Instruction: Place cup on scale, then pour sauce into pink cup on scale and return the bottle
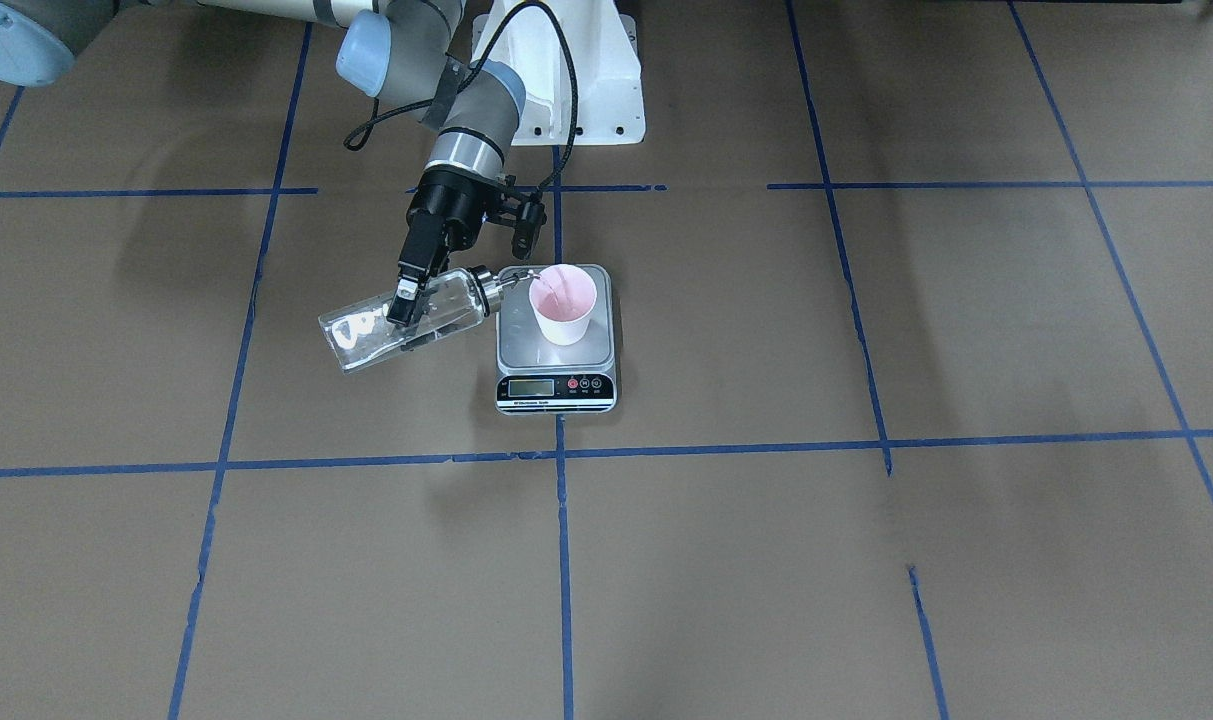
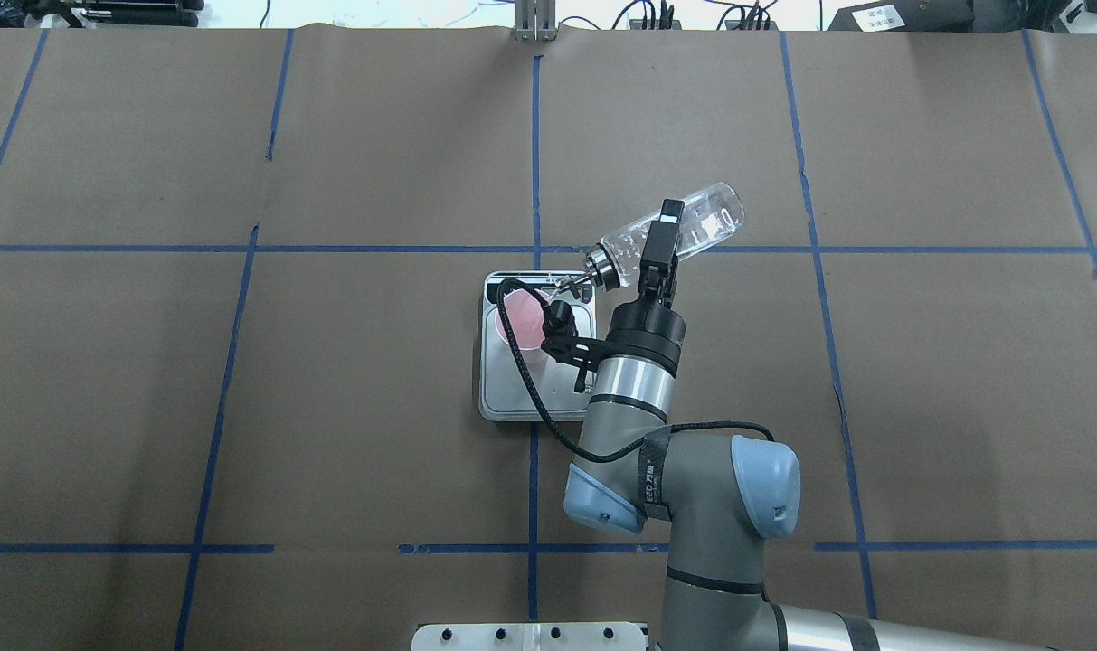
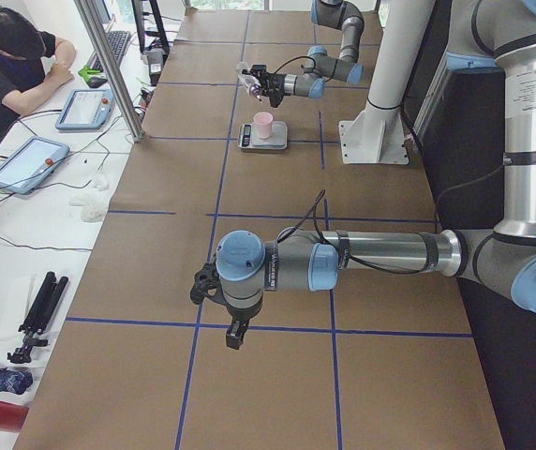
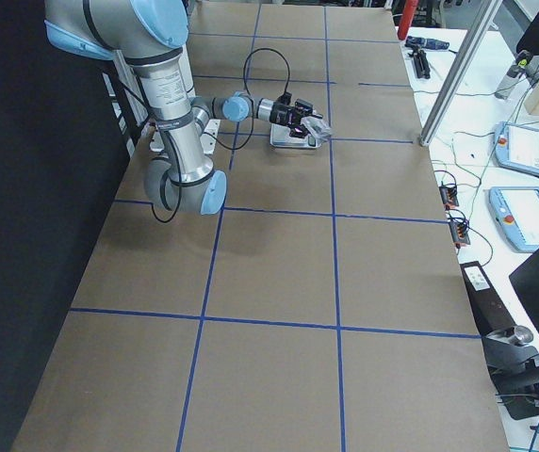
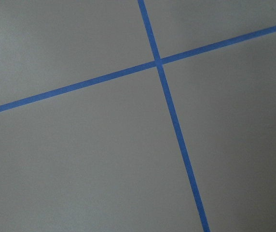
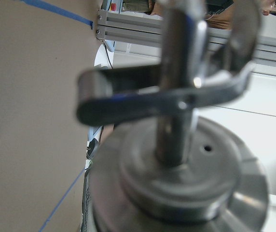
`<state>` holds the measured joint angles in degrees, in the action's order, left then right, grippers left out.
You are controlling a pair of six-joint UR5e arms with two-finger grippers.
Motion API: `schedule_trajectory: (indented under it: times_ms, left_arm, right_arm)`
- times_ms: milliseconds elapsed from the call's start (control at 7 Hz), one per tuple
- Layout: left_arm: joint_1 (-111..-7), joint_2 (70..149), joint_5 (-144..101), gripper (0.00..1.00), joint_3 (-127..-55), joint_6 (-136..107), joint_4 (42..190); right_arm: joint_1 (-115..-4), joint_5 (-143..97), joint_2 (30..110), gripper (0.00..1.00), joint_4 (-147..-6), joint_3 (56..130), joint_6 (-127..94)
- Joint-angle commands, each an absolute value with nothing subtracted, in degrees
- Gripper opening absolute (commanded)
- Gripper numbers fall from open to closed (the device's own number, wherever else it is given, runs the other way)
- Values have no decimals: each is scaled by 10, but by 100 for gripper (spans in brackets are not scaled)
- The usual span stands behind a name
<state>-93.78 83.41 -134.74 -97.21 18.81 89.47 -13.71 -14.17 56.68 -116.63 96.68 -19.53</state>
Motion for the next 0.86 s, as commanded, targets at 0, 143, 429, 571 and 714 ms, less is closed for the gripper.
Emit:
schedule_trajectory:
  times_ms: [0, 143, 429, 571, 714]
  left_arm:
    - [-938, 834, -1347, 100, -972, 188, 895]
    - [-938, 834, -1348, 100, -972, 188, 895]
    - [-938, 834, -1348, 100, -972, 188, 895]
    - [-938, 834, -1348, 100, -972, 188, 895]
    - [-938, 834, -1348, 100, -972, 188, 895]
  right_arm:
    - [-137, -142, 567, 0, -1166, 967, -195]
    - [-137, -142, 567, 0, -1166, 967, -195]
    - [-137, -137, 566, 0, -1166, 967, -195]
    - [-137, -137, 566, 0, -1166, 967, -195]
    - [-137, -137, 567, 0, -1166, 967, -195]
